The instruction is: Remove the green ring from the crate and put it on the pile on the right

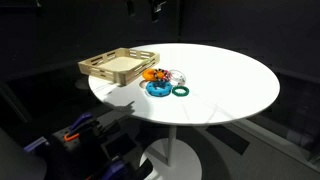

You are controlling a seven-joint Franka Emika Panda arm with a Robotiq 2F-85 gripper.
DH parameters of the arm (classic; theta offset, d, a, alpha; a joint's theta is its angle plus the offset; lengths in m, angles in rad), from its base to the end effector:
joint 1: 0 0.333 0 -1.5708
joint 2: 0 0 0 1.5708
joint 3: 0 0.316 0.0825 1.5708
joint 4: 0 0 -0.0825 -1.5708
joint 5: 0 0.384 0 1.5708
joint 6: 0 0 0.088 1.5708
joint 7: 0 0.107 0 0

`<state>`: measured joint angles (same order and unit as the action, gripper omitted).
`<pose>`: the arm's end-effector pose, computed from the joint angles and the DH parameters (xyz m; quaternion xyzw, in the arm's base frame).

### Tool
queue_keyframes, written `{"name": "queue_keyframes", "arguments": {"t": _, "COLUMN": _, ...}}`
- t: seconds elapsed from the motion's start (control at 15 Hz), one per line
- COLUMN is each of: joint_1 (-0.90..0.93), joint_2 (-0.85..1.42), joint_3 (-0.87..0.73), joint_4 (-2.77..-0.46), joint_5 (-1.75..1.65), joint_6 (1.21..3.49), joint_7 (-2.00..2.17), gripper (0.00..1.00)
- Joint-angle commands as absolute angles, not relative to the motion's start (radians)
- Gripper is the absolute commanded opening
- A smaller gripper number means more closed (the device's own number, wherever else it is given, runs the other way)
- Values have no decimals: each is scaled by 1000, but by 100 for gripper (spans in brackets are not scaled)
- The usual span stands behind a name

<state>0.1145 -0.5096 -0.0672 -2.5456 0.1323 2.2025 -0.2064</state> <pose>0.4022 0.0229 0.4596 -0.9895 -0.0943 -0.0872 0.0663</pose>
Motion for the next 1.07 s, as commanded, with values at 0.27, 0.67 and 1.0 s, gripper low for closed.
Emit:
{"name": "queue_keyframes", "arguments": {"t": 0.27, "joint_1": 105, "joint_2": -509, "joint_3": -58, "joint_4": -2543, "joint_5": 138, "joint_6": 2199, "joint_7": -210, "gripper": 100}}
{"name": "queue_keyframes", "arguments": {"t": 0.67, "joint_1": 109, "joint_2": -491, "joint_3": -45, "joint_4": -2517, "joint_5": 135, "joint_6": 2194, "joint_7": -202, "gripper": 100}}
{"name": "queue_keyframes", "arguments": {"t": 1.0, "joint_1": 121, "joint_2": -459, "joint_3": -10, "joint_4": -2463, "joint_5": 132, "joint_6": 2190, "joint_7": -189, "gripper": 100}}
